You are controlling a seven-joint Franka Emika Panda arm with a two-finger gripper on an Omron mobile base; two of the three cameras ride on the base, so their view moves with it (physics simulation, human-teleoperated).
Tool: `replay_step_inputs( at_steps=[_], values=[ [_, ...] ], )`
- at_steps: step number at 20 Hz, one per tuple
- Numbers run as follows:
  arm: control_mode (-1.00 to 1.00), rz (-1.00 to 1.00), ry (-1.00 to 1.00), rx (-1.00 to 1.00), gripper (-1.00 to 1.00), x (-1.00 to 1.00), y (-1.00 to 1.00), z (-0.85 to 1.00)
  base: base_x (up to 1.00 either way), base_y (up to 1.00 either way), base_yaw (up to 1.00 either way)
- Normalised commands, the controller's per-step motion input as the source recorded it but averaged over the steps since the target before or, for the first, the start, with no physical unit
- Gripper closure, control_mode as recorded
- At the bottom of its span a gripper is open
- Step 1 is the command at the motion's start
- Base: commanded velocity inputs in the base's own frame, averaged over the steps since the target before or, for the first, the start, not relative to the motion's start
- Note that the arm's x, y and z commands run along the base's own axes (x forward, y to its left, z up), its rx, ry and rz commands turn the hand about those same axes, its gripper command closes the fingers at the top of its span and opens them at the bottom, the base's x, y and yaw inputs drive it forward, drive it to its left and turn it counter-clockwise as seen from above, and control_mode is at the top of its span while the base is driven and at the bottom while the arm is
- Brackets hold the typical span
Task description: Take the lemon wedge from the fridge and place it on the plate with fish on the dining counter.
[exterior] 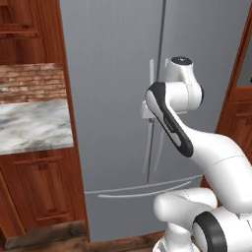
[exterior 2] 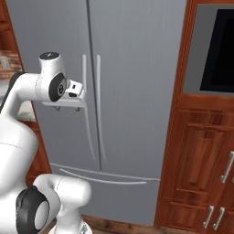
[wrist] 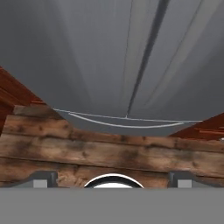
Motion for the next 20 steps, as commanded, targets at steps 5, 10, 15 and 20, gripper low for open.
replay_step_inputs(
  at_steps=[5,10,15,20],
  values=[
    [1.00,0.00,0.00,0.00,-1.00,0.00,0.00,0.00,-0.23,-0.28,-0.01],
    [-1.00,0.00,-0.06,0.00,-1.00,0.00,0.00,0.00,0.00,-0.01,0.00],
    [-1.00,-0.02,-0.29,0.01,-1.00,0.24,0.02,0.00,0.00,0.00,0.00],
    [-1.00,-0.01,-0.20,0.09,-1.00,0.85,0.00,-0.06,0.00,0.00,0.00]
  ],
)
